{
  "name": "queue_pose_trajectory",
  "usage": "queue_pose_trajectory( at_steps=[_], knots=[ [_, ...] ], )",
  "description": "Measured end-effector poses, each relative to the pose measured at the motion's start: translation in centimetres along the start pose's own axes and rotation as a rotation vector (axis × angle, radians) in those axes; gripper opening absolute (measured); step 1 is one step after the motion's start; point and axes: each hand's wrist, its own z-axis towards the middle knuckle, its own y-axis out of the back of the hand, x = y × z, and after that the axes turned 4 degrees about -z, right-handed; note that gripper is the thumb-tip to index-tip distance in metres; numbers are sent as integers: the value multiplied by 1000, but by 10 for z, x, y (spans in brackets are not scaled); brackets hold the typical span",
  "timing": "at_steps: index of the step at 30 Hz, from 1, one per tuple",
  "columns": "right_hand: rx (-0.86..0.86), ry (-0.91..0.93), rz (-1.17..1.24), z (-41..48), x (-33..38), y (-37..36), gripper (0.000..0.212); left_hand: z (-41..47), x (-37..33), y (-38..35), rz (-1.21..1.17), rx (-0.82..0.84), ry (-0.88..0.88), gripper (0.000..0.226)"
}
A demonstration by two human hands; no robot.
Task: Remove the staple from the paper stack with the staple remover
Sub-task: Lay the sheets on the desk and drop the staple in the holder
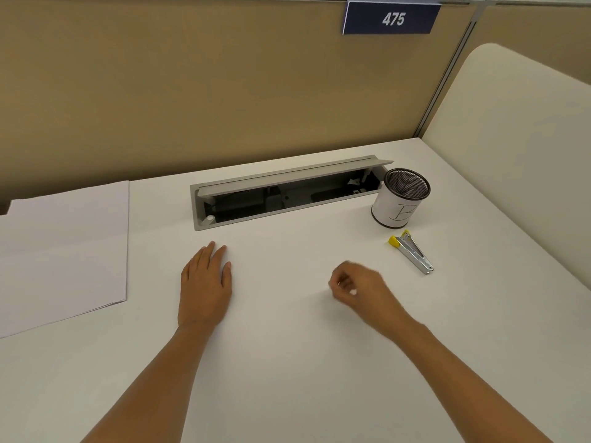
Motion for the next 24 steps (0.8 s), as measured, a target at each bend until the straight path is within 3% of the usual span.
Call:
queue_pose_trajectory(
  at_steps=[2,6,11,17,24],
  knots=[
    [-131,-61,96,17,4,18,15,0,0,0,0,-1,-1,44],
    [-368,-114,80,55,1,61,6,-1,-1,0,-9,-1,0,44],
    [-515,-198,23,100,-23,105,8,-1,1,0,-9,-11,-2,43],
    [-495,-334,-271,132,-48,126,16,-1,0,-1,-11,-22,2,43],
    [-442,-345,-400,142,-60,123,26,0,1,-2,-26,-27,3,44]
  ],
)
